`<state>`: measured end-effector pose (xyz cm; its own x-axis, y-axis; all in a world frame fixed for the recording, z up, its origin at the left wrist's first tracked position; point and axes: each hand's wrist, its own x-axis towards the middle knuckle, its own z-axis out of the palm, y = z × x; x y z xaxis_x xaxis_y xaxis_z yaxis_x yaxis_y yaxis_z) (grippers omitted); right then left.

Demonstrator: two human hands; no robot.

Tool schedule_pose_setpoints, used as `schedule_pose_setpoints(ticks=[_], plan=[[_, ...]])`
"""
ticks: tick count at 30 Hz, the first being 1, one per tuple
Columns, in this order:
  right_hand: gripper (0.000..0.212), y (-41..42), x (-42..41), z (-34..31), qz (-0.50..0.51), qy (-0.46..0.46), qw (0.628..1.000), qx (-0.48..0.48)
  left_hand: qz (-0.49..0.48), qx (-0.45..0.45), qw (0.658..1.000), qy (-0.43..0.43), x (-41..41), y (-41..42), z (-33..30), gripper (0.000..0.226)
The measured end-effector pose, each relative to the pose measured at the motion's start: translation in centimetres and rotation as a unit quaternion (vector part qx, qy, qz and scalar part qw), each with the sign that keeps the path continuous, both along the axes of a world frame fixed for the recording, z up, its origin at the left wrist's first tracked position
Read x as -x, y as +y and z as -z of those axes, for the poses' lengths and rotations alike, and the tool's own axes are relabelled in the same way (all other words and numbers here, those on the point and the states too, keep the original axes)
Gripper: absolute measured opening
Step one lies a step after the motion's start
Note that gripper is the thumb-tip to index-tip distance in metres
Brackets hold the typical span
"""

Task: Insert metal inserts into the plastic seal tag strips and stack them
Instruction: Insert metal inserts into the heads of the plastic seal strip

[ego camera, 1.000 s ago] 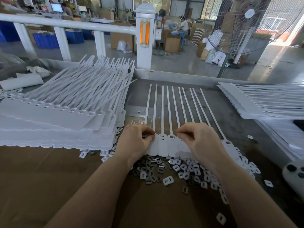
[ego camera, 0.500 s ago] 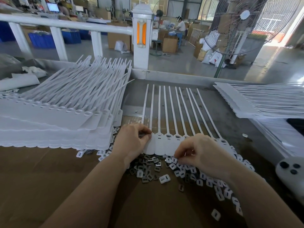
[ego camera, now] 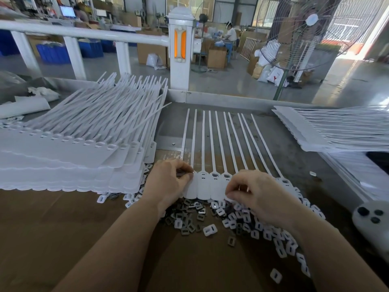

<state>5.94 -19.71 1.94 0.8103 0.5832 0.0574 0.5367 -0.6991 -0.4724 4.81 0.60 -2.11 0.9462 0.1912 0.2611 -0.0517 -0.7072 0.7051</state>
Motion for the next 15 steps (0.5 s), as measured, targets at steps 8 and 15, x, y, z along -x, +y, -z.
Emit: schedule_pose_setpoints(ticks=[8,15], plan=[[0.02,0.1,-1.2,0.0,0.057,0.0,0.993,-0.106,0.0,-0.002,1.0,0.002,0.0,0.0,0.0,0.011],[0.012,2.0,-2.6,0.5,0.105,-0.015,0.986,-0.128,0.003,0.002,1.0,0.0,0.0,0.0,0.0,0.01]])
